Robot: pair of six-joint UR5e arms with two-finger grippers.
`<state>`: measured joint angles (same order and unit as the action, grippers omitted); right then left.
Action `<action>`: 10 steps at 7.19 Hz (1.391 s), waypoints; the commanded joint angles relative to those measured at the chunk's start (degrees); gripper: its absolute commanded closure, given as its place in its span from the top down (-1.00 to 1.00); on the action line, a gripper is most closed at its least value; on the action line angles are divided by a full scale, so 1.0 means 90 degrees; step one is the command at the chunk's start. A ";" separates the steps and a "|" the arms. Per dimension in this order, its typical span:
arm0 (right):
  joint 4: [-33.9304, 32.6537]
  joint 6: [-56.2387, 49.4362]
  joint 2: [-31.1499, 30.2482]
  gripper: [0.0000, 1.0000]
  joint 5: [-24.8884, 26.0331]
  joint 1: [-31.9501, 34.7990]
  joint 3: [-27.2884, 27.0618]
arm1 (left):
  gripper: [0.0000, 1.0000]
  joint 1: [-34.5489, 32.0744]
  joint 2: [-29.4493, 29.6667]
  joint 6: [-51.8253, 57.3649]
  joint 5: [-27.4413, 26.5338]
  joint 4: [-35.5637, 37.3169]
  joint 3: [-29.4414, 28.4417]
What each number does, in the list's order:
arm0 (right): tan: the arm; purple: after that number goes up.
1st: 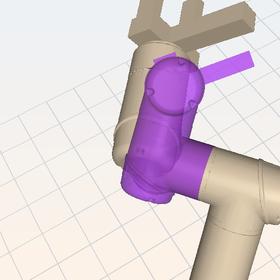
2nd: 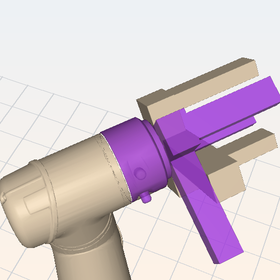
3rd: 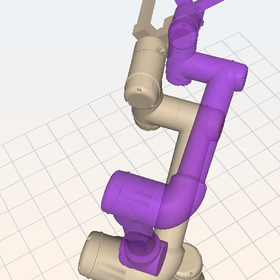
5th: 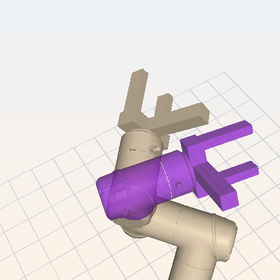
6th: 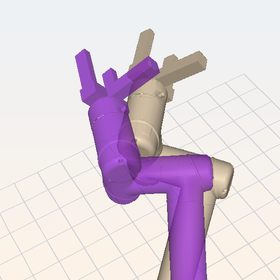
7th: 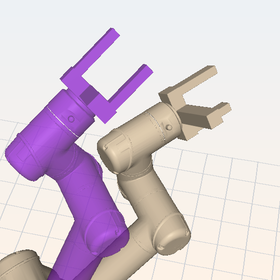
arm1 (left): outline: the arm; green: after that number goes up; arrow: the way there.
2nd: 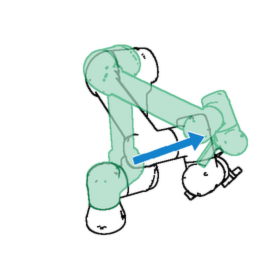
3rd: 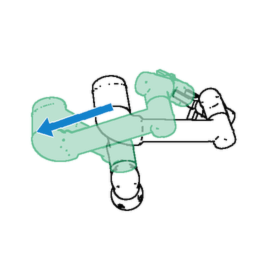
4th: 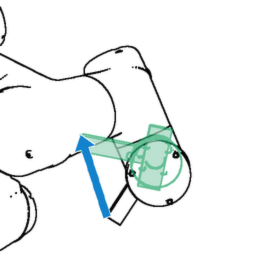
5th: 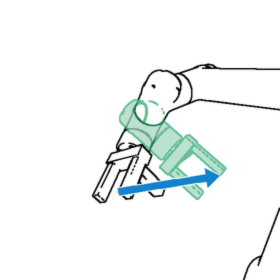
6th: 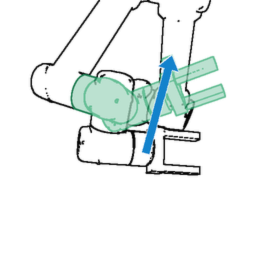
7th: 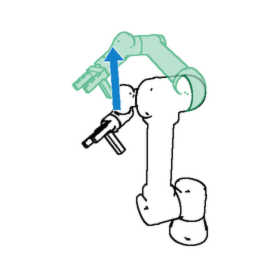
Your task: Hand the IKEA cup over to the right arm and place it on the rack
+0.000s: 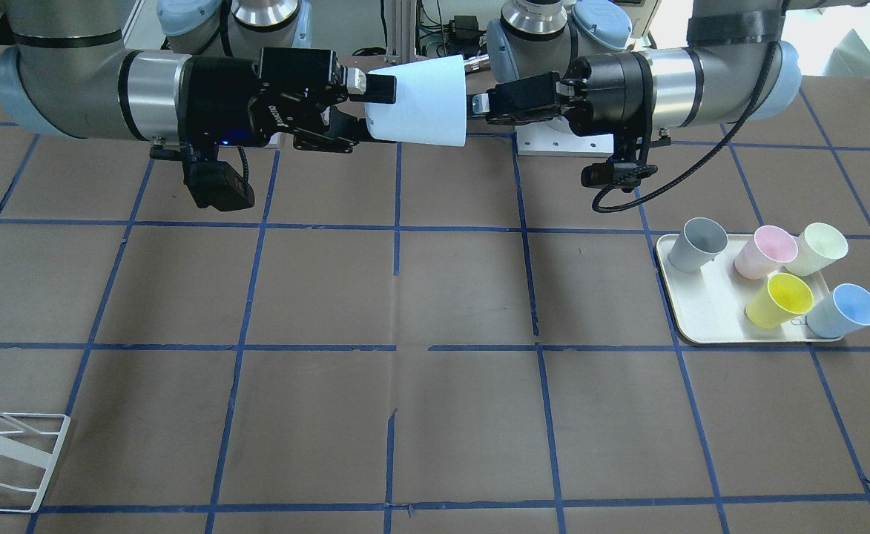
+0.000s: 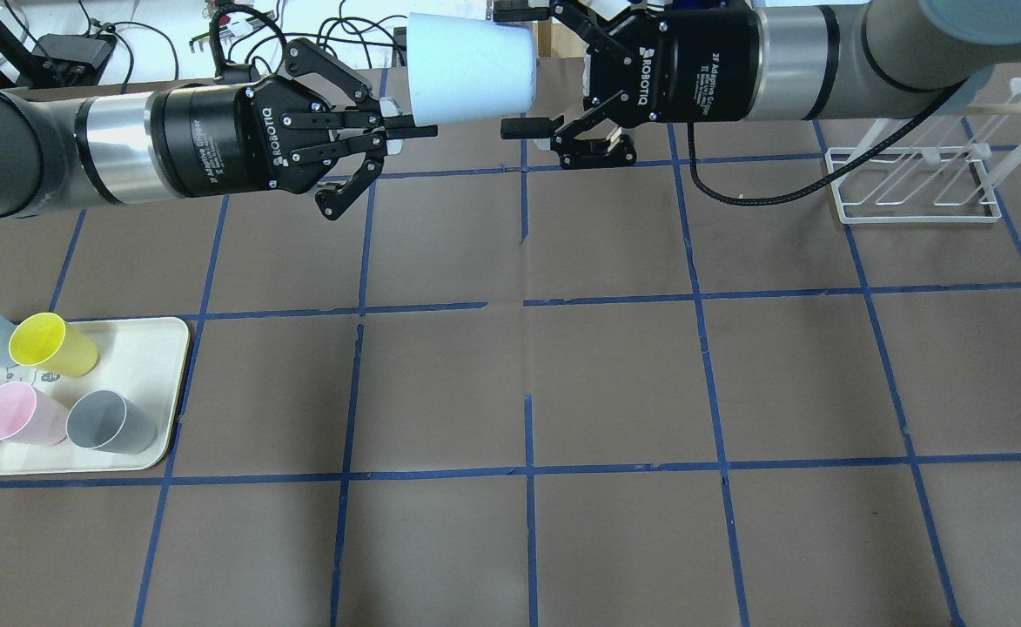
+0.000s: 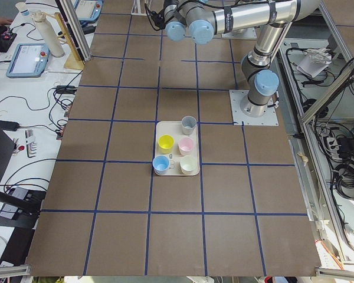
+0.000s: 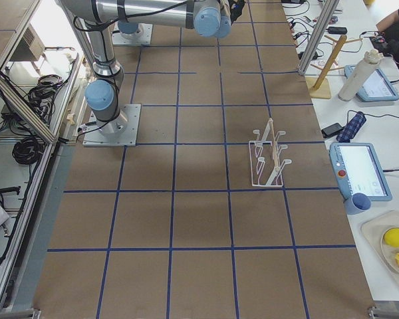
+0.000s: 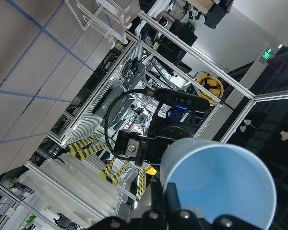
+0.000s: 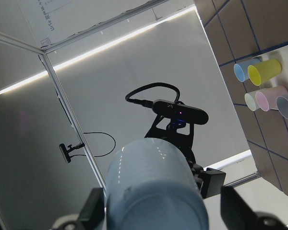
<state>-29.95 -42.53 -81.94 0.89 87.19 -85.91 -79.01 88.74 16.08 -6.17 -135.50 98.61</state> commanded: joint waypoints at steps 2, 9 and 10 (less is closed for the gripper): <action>0.0007 0.0028 -0.0026 0.59 -0.0051 0.0029 0.0033 | -1.00 -0.0001 -0.0016 0.0000 0.0002 -0.0003 -0.0009; 0.0007 0.0077 -0.0055 -0.21 -0.0050 0.0000 0.0082 | 0.76 0.0097 -0.0143 -0.0087 -0.0027 -0.0003 -0.0019; 0.0007 0.0096 -0.0065 -0.27 -0.0031 -0.0058 0.0102 | 0.85 0.0155 -0.0143 -0.0223 -0.0056 0.0006 -0.0048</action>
<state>-29.88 -41.89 -82.50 0.48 87.11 -85.13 -78.11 87.55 15.12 -6.41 -135.48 98.36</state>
